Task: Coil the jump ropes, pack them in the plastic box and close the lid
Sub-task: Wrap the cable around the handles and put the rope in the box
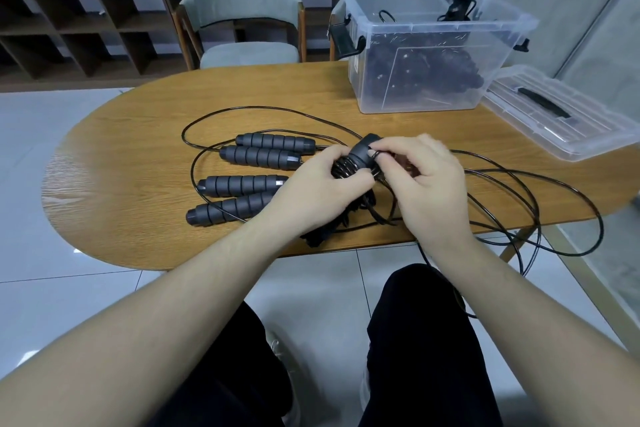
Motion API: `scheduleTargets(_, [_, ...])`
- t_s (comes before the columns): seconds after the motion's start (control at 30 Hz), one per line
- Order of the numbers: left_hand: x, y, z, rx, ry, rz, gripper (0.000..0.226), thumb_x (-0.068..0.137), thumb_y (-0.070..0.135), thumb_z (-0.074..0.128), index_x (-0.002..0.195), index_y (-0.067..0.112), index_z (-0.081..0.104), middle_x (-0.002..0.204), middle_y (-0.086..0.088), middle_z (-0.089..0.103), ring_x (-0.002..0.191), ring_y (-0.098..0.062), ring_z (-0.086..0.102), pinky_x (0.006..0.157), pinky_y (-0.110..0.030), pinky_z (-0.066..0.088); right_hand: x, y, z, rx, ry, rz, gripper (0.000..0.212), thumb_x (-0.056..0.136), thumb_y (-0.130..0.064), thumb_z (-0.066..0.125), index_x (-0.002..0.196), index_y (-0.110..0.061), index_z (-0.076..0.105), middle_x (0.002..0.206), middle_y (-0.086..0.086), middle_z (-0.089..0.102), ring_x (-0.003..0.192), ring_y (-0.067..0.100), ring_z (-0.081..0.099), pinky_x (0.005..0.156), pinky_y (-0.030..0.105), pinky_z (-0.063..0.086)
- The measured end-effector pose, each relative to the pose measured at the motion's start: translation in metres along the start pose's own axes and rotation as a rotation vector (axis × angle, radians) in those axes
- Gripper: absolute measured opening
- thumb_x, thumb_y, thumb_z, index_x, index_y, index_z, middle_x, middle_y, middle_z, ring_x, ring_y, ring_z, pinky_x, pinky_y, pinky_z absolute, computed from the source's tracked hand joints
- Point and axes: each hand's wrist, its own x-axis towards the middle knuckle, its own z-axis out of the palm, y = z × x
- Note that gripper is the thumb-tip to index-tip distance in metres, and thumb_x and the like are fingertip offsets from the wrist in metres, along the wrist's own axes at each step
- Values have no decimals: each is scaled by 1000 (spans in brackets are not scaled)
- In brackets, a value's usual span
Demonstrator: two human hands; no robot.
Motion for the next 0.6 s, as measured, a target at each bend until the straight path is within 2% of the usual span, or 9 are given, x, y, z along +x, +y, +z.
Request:
scheduleTargets(0.1, [9, -9, 12, 47, -21, -7, 18, 96, 40, 58, 110, 30, 61, 92, 9, 70, 83, -11, 65, 74, -20, 51, 3, -20, 2, 276, 6, -22, 24, 97, -12, 58, 104, -35, 61, 86, -8, 65, 85, 19, 65, 78, 43, 53])
scheduleTargets(0.2, [18, -19, 21, -147, 39, -121, 33, 99, 41, 53, 113, 13, 63, 97, -2, 71, 75, -14, 62, 60, -23, 51, 2, -34, 2, 257, -41, -225, 26, 93, -1, 59, 104, -25, 63, 98, -15, 63, 96, 14, 61, 84, 25, 48])
scheduleTargets(0.27, [21, -18, 18, -361, 55, -183, 46, 90, 40, 61, 118, 3, 60, 92, -8, 67, 65, -15, 59, 49, -25, 46, -2, -31, 7, 211, -134, -318, 19, 91, 1, 60, 101, -14, 68, 105, -10, 66, 104, 14, 58, 92, 33, 47])
scheduleTargets(0.33, [23, -13, 9, -551, 63, -279, 37, 83, 34, 69, 106, 6, 60, 74, -1, 62, 64, -14, 55, 56, -26, 44, -10, -23, 14, 212, -230, -364, 16, 91, -2, 59, 100, -10, 69, 110, 0, 70, 113, 20, 60, 97, 47, 46])
scheduleTargets(0.4, [26, -9, 1, -644, 18, -351, 14, 91, 24, 61, 85, 11, 57, 54, 4, 56, 58, -16, 52, 57, -25, 43, -17, -18, 18, 298, -317, -315, 23, 91, -2, 59, 101, -20, 68, 107, 0, 73, 116, 20, 62, 104, 48, 45])
scheduleTargets(0.43, [27, -9, 0, -626, -5, -357, 13, 96, 19, 55, 86, 11, 57, 54, 4, 57, 55, -16, 54, 54, -23, 45, -18, -19, 17, 392, -323, -234, 30, 92, 0, 58, 101, -28, 66, 104, -1, 74, 112, 20, 65, 102, 45, 47])
scheduleTargets(0.47, [27, -9, -1, -622, -26, -362, 13, 100, 20, 52, 95, 10, 59, 61, 2, 62, 56, -16, 58, 53, -24, 50, -17, -20, 16, 515, -305, -132, 37, 93, 3, 58, 100, -32, 63, 99, 1, 73, 105, 22, 68, 98, 41, 51])
scheduleTargets(0.53, [25, -12, 1, -697, -94, -408, 22, 100, 24, 56, 117, 10, 61, 86, -8, 69, 74, -22, 66, 66, -40, 62, -11, -21, 12, 713, -239, 1, 35, 94, 9, 56, 98, -26, 58, 91, 10, 72, 96, 29, 70, 92, 37, 53])
scheduleTargets(0.6, [23, -14, 0, -779, -119, -438, 27, 98, 26, 60, 122, 12, 63, 96, -12, 68, 87, -27, 65, 79, -50, 60, -4, -21, 9, 791, -243, 16, 27, 95, 9, 53, 97, -18, 55, 84, 11, 70, 95, 33, 70, 93, 38, 53])
